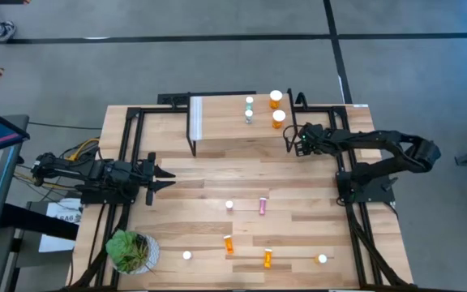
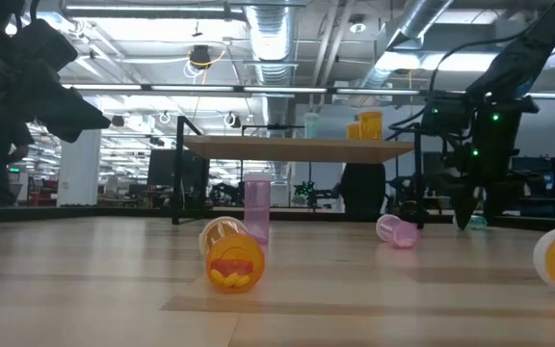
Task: Pick and place medicine bottles onto shelf by color
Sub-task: Put the small blue pill bottle on the shelf aligned with the other small blue pill bottles
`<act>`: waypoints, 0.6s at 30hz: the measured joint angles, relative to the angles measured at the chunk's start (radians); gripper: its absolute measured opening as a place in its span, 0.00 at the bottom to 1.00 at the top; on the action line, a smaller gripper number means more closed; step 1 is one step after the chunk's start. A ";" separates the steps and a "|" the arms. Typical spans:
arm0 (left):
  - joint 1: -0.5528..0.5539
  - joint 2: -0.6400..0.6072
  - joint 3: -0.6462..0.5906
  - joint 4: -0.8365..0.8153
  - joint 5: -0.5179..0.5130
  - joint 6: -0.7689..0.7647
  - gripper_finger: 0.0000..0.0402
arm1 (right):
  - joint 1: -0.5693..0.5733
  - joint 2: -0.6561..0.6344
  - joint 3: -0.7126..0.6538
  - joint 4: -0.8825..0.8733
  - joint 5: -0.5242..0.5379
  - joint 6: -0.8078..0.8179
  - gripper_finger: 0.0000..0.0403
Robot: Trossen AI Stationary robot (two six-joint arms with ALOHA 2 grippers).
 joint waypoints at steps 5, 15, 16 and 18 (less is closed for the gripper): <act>0.000 0.000 0.000 0.000 0.000 0.000 0.24 | 0.000 0.025 0.002 0.003 0.000 0.000 0.63; 0.000 0.000 0.000 0.000 0.000 0.000 0.24 | 0.001 -0.013 -0.002 -0.012 -0.014 -0.003 0.63; 0.000 0.000 0.000 0.000 0.000 0.000 0.24 | 0.001 -0.016 -0.003 -0.013 -0.017 -0.003 0.62; 0.000 0.000 0.000 0.000 0.000 0.000 0.24 | 0.002 -0.017 -0.003 -0.013 -0.024 -0.005 0.60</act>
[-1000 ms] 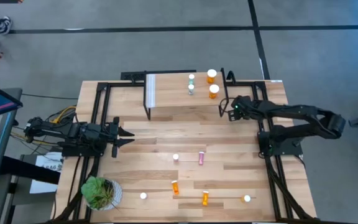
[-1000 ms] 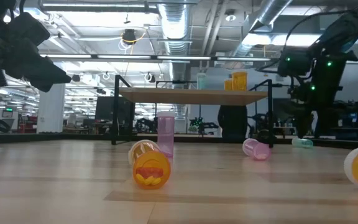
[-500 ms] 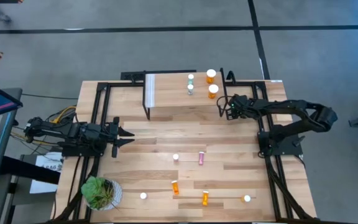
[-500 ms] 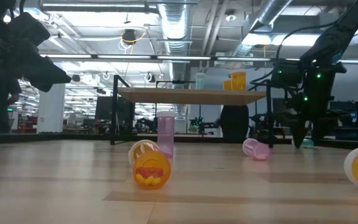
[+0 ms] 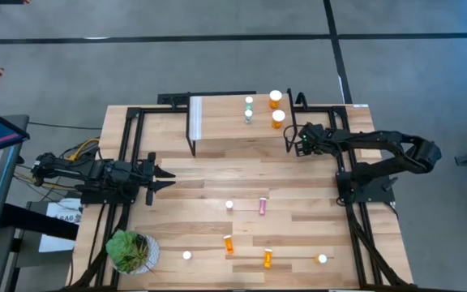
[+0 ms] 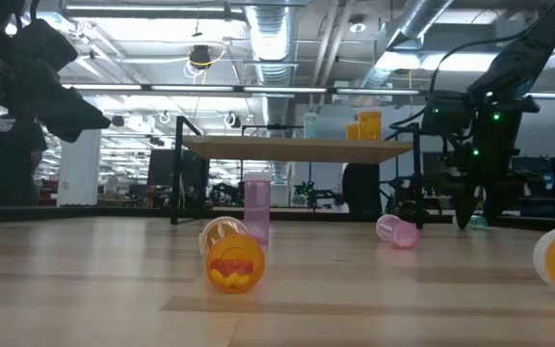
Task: Pick and place medicine bottles onto shelf by color
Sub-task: Put the small blue pill bottle on the shelf aligned with the other small blue pill bottles
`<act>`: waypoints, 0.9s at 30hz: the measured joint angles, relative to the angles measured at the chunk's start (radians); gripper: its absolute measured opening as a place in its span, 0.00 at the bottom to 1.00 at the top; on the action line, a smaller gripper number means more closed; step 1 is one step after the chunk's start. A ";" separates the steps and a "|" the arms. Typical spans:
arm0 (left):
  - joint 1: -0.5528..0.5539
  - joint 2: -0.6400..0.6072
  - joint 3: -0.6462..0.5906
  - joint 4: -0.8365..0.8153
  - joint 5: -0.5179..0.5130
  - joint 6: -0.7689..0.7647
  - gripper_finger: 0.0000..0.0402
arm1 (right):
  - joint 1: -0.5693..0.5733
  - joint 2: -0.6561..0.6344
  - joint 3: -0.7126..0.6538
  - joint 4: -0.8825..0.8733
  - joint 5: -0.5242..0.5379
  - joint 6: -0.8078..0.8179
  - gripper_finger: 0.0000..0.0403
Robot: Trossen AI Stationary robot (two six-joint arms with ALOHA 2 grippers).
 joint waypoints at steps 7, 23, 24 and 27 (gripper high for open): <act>0.000 0.000 0.000 0.000 0.000 0.000 0.24 | 0.000 0.000 0.000 -0.001 -0.014 -0.009 0.45; 0.000 0.000 0.000 0.000 0.000 0.001 0.24 | 0.044 -0.032 0.000 -0.088 -0.032 0.030 0.29; 0.000 0.000 0.000 0.000 0.000 0.000 0.24 | 0.052 -0.047 -0.001 -0.104 -0.039 0.035 0.30; 0.000 0.000 0.000 0.000 0.000 0.000 0.24 | 0.073 -0.105 -0.003 -0.156 -0.045 0.058 0.30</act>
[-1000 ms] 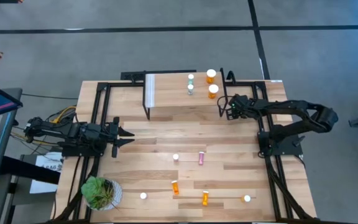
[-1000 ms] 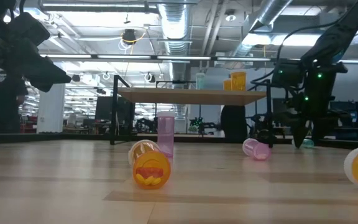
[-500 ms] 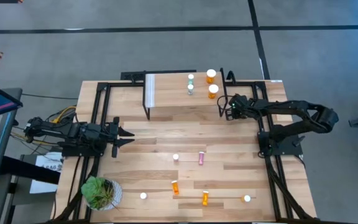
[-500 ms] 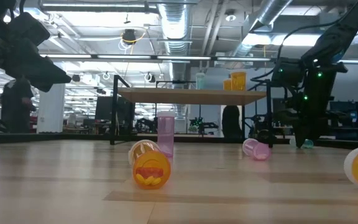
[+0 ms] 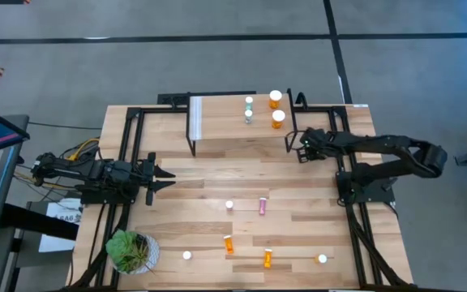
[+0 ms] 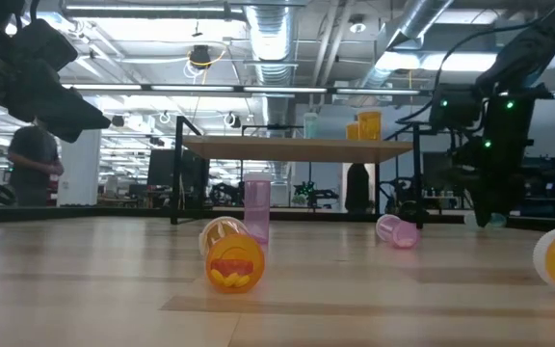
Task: Pick and place medicine bottles onto shelf by color
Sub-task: Put the small blue pill bottle on the shelf aligned with the other small blue pill bottles
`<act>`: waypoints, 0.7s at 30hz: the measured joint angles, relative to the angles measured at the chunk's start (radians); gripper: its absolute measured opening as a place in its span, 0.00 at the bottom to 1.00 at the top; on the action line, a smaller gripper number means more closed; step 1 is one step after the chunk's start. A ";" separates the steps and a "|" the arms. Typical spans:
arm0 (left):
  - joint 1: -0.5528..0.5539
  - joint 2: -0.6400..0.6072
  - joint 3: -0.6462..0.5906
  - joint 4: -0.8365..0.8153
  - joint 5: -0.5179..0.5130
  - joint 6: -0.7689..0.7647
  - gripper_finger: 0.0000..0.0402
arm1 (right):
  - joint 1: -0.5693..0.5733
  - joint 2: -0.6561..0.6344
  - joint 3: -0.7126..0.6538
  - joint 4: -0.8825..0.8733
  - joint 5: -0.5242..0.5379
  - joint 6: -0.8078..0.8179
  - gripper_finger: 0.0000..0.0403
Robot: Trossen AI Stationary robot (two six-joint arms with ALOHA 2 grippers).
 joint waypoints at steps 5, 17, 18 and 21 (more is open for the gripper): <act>0.000 0.000 0.000 0.000 0.000 0.000 0.24 | 0.047 -0.118 0.000 -0.074 0.002 0.046 0.29; 0.000 0.000 0.000 0.000 0.000 0.000 0.24 | 0.230 -0.408 0.002 -0.098 -0.002 0.139 0.30; 0.000 0.000 0.000 0.000 0.000 0.000 0.24 | 0.248 -0.428 0.002 -0.094 -0.003 0.147 0.30; 0.000 0.000 0.000 0.000 0.000 0.000 0.24 | 0.296 -0.482 0.002 -0.080 -0.004 0.157 0.30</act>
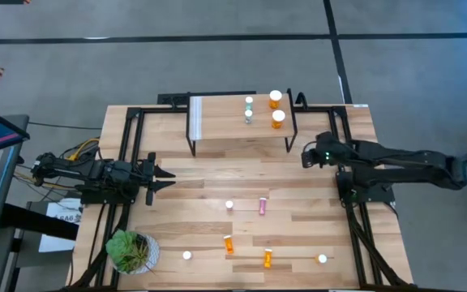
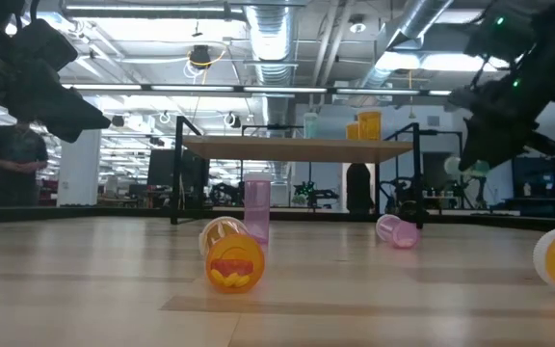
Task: Pick and place medicine bottles onto shelf by color
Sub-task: Put the small blue pill bottle on the shelf aligned with the other small blue pill bottles
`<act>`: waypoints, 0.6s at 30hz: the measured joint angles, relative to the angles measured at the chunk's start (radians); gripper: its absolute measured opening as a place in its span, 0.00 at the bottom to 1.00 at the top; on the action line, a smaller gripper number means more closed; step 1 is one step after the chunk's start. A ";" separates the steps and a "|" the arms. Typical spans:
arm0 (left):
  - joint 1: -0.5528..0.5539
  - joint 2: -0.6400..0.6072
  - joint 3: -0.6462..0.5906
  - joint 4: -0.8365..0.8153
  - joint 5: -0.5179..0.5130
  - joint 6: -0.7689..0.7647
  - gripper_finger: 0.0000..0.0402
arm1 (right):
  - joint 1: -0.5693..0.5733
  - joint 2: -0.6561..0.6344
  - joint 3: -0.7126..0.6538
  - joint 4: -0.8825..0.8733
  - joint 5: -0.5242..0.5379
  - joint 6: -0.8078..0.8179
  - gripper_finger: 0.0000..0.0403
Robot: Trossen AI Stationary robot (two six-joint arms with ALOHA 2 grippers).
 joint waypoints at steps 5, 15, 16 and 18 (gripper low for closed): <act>0.000 0.000 0.000 0.000 0.000 0.000 0.24 | 0.073 -0.055 0.001 0.066 0.000 0.001 0.30; 0.000 0.000 0.000 0.000 0.000 -0.001 0.24 | 0.163 -0.069 0.002 0.203 0.002 -0.017 0.30; 0.000 0.000 0.000 0.000 0.000 -0.001 0.24 | 0.166 -0.069 0.002 0.218 0.003 -0.027 0.30; 0.000 0.000 0.000 0.000 0.000 -0.001 0.24 | 0.177 -0.069 0.002 0.249 0.003 -0.044 0.30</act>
